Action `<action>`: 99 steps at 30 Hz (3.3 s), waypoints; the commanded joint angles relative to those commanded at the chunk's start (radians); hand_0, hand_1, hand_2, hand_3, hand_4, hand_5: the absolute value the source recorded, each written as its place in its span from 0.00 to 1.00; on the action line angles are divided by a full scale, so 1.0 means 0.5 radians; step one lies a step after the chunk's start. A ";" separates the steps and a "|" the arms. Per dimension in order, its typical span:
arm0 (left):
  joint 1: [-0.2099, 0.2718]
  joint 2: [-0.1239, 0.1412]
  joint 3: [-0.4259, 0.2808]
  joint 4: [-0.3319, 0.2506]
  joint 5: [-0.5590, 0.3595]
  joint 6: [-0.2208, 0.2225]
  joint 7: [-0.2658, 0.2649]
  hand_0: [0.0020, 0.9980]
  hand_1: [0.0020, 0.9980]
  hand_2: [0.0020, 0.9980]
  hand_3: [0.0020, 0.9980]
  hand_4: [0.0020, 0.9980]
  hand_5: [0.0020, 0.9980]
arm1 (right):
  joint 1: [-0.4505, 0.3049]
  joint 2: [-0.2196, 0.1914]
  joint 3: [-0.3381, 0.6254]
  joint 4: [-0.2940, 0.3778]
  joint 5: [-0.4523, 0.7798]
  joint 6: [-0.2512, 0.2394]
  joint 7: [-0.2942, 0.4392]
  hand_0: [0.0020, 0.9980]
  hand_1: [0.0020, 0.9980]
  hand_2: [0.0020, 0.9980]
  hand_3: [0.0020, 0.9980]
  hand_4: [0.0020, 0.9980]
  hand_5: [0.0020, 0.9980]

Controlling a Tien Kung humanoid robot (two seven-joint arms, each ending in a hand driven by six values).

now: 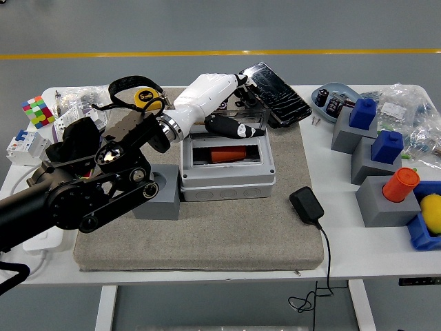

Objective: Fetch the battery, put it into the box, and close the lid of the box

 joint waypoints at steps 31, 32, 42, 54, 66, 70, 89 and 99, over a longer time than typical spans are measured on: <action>0.159 0.180 0.069 -0.450 -0.102 -0.432 0.520 0.59 0.71 0.69 0.78 1.00 0.70 | -0.027 0.006 0.024 -0.004 -0.015 0.003 -0.003 0.68 0.68 0.71 0.56 0.92 0.52; 0.162 0.180 0.069 -0.453 -0.106 -0.428 0.513 0.59 0.71 0.69 0.78 1.00 0.70 | -0.028 0.007 0.025 -0.004 -0.015 0.003 -0.003 0.68 0.68 0.71 0.56 0.92 0.52; 0.272 0.205 -0.128 -0.579 -0.105 -0.398 0.463 0.59 0.71 0.69 0.77 1.00 0.70 | -0.029 0.010 0.024 -0.003 -0.016 0.003 -0.002 0.68 0.68 0.71 0.56 0.92 0.52; 0.896 0.268 -0.903 -0.623 -0.737 0.238 -0.299 0.58 0.70 0.69 0.76 1.00 0.69 | -0.034 0.020 0.040 -0.023 -0.005 0.003 0.000 0.68 0.68 0.71 0.56 0.92 0.52; 1.441 0.225 -1.543 -0.465 -1.741 0.295 -0.992 0.57 0.68 0.65 0.71 1.00 0.54 | -0.030 0.030 0.065 -0.035 -0.003 -0.002 0.003 0.68 0.68 0.71 0.56 0.92 0.52; 1.501 0.213 -1.645 -0.448 -1.862 0.227 -0.983 0.57 0.68 0.65 0.71 1.00 0.54 | -0.033 0.038 0.063 -0.043 0.005 -0.003 0.003 0.68 0.68 0.71 0.56 0.92 0.52; 1.500 0.190 -1.673 -0.460 -1.765 0.179 -0.921 0.54 0.63 0.63 0.70 1.00 0.53 | -0.015 0.048 0.045 -0.066 0.026 -0.002 0.001 0.68 0.68 0.71 0.56 0.92 0.52; 1.501 0.196 -1.691 -0.467 -1.756 0.160 -0.884 0.52 0.61 0.62 0.70 1.00 0.58 | 0.006 0.056 0.052 -0.065 0.026 0.000 0.003 0.68 0.68 0.71 0.56 0.91 0.52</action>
